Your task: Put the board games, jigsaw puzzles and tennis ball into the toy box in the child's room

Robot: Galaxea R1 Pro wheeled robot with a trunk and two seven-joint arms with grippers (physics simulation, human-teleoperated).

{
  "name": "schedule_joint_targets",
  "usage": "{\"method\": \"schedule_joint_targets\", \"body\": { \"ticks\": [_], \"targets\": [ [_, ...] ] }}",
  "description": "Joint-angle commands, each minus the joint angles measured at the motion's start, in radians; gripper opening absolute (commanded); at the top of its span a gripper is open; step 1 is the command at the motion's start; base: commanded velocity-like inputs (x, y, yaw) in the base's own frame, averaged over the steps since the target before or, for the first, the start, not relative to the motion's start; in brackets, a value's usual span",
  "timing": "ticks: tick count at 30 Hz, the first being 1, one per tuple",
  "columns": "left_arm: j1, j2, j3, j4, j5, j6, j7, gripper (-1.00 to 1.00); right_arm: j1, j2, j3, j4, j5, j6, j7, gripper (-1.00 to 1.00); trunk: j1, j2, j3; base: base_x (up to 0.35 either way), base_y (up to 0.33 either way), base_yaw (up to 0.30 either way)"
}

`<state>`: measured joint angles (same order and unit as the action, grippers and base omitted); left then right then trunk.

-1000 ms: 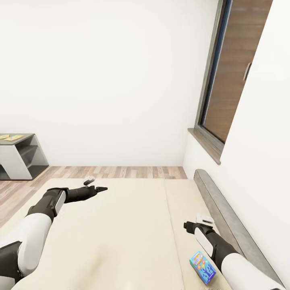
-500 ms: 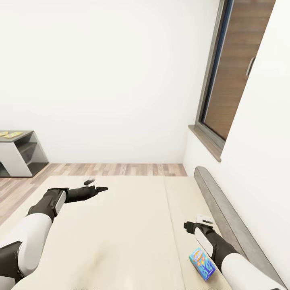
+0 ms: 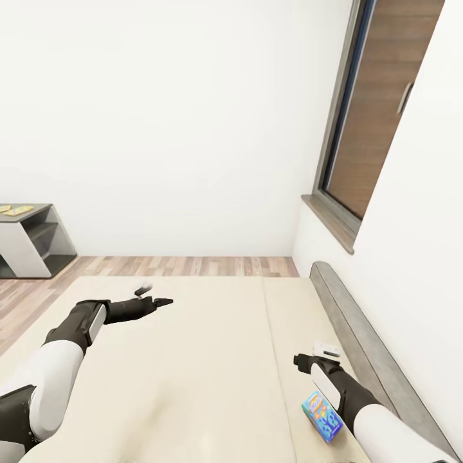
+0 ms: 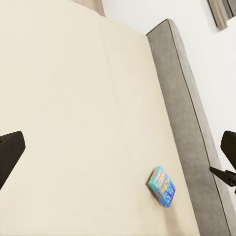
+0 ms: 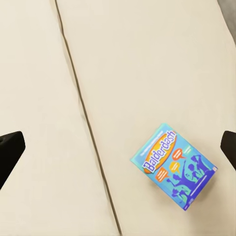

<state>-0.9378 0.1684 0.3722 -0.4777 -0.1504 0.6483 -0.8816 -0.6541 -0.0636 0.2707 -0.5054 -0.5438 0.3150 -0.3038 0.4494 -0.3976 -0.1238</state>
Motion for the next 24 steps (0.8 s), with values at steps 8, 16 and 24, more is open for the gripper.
{"method": "schedule_joint_targets", "body": {
  "ticks": [8, 16, 24],
  "targets": [
    [-0.001, 0.000, 0.008, 0.000, -0.011, 0.007, -0.008, 1.00, -0.001, 0.005, 0.010, -0.005, 0.021, 0.004, -0.009, 1.00, 0.001, -0.002, -0.011, 0.000, 0.000, 0.000],
    [-0.001, -0.001, 0.008, 0.000, -0.012, 0.007, -0.008, 1.00, -0.001, 0.011, 0.010, -0.005, 0.062, 0.004, -0.009, 1.00, 0.001, -0.002, -0.012, 0.000, 0.000, 0.000],
    [-0.001, -0.001, 0.008, 0.000, -0.011, 0.007, -0.008, 1.00, -0.001, 0.012, 0.010, -0.005, 0.064, 0.004, -0.009, 1.00, 0.001, -0.002, -0.012, 0.000, 0.000, 0.000]
  ]
}}
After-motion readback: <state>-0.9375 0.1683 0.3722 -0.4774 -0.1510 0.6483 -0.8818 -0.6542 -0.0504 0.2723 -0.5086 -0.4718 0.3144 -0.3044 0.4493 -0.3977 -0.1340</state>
